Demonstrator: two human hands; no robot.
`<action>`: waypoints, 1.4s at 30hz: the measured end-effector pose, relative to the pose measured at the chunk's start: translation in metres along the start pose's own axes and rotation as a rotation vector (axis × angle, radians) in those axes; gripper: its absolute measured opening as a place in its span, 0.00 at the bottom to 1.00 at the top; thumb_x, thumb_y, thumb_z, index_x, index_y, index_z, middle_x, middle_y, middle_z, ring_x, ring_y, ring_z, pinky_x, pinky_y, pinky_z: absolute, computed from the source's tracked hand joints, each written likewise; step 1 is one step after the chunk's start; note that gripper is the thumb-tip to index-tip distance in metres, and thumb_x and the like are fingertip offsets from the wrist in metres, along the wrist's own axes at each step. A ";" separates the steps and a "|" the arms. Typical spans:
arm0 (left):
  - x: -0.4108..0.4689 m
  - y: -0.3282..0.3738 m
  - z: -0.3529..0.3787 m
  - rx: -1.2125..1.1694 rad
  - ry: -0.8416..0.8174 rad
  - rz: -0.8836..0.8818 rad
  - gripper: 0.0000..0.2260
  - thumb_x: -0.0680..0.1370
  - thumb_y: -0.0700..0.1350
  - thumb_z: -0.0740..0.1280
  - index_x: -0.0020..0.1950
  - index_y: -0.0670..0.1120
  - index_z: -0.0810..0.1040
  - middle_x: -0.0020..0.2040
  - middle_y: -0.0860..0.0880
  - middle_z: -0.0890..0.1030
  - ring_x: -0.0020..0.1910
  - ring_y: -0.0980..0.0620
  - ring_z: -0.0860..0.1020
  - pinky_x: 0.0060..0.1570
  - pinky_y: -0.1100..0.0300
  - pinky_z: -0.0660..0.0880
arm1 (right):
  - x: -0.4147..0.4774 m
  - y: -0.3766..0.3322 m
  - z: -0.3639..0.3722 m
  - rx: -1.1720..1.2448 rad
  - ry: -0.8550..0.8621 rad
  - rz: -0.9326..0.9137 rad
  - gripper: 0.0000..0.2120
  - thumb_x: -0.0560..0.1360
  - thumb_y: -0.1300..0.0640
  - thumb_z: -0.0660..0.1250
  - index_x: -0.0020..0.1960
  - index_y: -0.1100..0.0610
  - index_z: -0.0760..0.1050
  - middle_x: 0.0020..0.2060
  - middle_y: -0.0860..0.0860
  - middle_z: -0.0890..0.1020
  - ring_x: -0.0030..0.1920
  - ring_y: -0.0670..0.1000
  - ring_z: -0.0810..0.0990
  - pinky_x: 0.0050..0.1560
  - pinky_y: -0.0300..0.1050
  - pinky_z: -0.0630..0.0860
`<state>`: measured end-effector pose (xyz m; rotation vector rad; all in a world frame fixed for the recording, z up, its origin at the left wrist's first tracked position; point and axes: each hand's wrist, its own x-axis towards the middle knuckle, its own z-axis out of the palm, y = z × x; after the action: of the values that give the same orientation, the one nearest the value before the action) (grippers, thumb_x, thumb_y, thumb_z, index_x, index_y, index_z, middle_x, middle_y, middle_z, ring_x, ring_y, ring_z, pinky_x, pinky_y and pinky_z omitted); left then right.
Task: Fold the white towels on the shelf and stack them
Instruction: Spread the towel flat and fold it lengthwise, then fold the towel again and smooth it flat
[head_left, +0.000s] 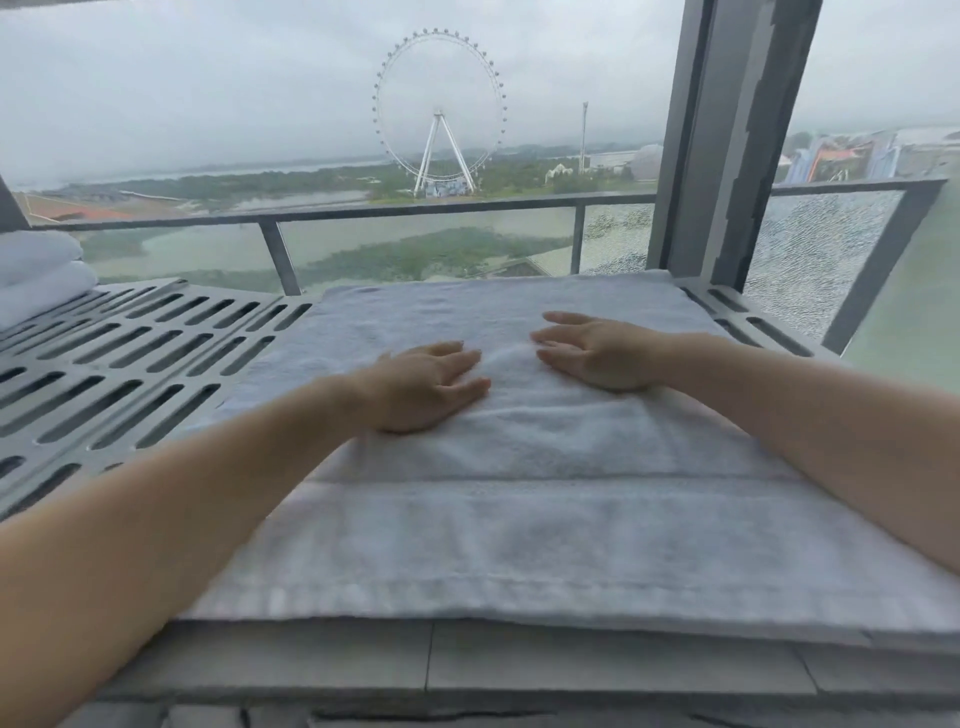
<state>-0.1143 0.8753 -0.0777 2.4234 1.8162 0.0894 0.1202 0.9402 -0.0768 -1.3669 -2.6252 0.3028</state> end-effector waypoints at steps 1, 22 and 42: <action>-0.004 0.002 -0.003 -0.015 0.036 0.002 0.28 0.77 0.64 0.51 0.75 0.55 0.55 0.76 0.53 0.54 0.75 0.53 0.52 0.73 0.47 0.48 | -0.007 -0.003 -0.002 0.005 0.027 0.005 0.24 0.78 0.41 0.52 0.72 0.47 0.60 0.75 0.46 0.53 0.73 0.48 0.54 0.69 0.41 0.49; -0.132 0.012 0.014 -0.003 -0.088 0.065 0.28 0.77 0.66 0.44 0.75 0.59 0.43 0.76 0.57 0.41 0.75 0.54 0.40 0.70 0.42 0.38 | -0.124 -0.111 0.034 -0.118 -0.102 0.086 0.35 0.68 0.26 0.39 0.72 0.37 0.45 0.75 0.40 0.46 0.74 0.44 0.42 0.72 0.54 0.39; -0.123 -0.007 0.009 -0.019 -0.007 -0.043 0.28 0.74 0.69 0.48 0.73 0.64 0.52 0.77 0.54 0.51 0.75 0.45 0.48 0.70 0.36 0.45 | -0.120 -0.128 0.036 0.087 0.147 0.129 0.20 0.76 0.42 0.57 0.66 0.43 0.68 0.70 0.45 0.66 0.70 0.47 0.62 0.70 0.46 0.56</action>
<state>-0.1545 0.7592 -0.0854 2.3680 1.8543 0.0948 0.0787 0.7658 -0.0857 -1.4730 -2.3828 0.3171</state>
